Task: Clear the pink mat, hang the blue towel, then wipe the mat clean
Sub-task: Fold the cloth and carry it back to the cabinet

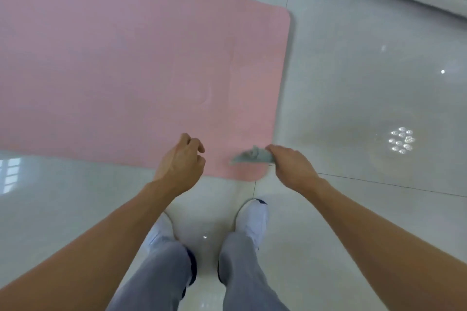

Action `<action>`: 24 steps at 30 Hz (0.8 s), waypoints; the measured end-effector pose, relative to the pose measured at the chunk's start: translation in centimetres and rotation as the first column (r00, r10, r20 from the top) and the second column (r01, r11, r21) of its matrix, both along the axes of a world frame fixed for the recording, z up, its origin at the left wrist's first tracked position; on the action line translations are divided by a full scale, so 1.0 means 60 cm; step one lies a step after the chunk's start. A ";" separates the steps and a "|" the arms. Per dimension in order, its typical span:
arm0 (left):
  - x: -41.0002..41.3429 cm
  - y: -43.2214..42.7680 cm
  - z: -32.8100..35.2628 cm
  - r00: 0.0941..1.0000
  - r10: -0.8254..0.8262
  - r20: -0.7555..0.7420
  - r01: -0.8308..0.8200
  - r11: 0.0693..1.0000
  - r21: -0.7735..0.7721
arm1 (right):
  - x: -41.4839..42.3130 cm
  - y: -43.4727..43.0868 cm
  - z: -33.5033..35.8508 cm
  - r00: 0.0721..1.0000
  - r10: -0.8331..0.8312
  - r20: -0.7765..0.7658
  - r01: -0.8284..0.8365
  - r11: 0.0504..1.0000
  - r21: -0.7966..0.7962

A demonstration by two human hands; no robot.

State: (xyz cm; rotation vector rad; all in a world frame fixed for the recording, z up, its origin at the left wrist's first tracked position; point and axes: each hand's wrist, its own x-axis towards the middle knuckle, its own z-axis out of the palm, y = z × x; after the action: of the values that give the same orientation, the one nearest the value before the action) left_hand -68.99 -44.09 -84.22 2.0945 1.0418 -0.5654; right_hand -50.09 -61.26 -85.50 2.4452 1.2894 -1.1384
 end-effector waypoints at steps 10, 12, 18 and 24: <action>0.141 0.011 0.487 0.746 0.646 0.164 -0.531 0.725 -0.440 | 0.065 0.060 0.550 0.927 -0.376 -0.007 0.347 0.846 0.404; 0.167 0.006 0.599 0.655 0.745 0.127 -0.542 0.580 -0.608 | 0.065 0.068 0.651 0.932 -0.360 -0.032 0.325 0.795 0.512; 0.186 -0.047 0.855 0.374 0.927 0.001 -0.431 0.174 -0.886 | 0.020 0.057 0.886 0.985 -0.173 0.025 0.116 0.756 0.645; 0.174 -0.110 1.008 0.334 0.943 -0.002 -0.348 0.121 -0.930 | -0.007 0.000 1.029 0.956 -0.181 0.229 0.000 0.784 0.621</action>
State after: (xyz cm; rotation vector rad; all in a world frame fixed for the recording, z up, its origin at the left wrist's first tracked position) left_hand -58.57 -50.69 -23.71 0.5497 0.9350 0.2124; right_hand -50.51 -61.23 -23.78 3.0015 1.6576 -0.3646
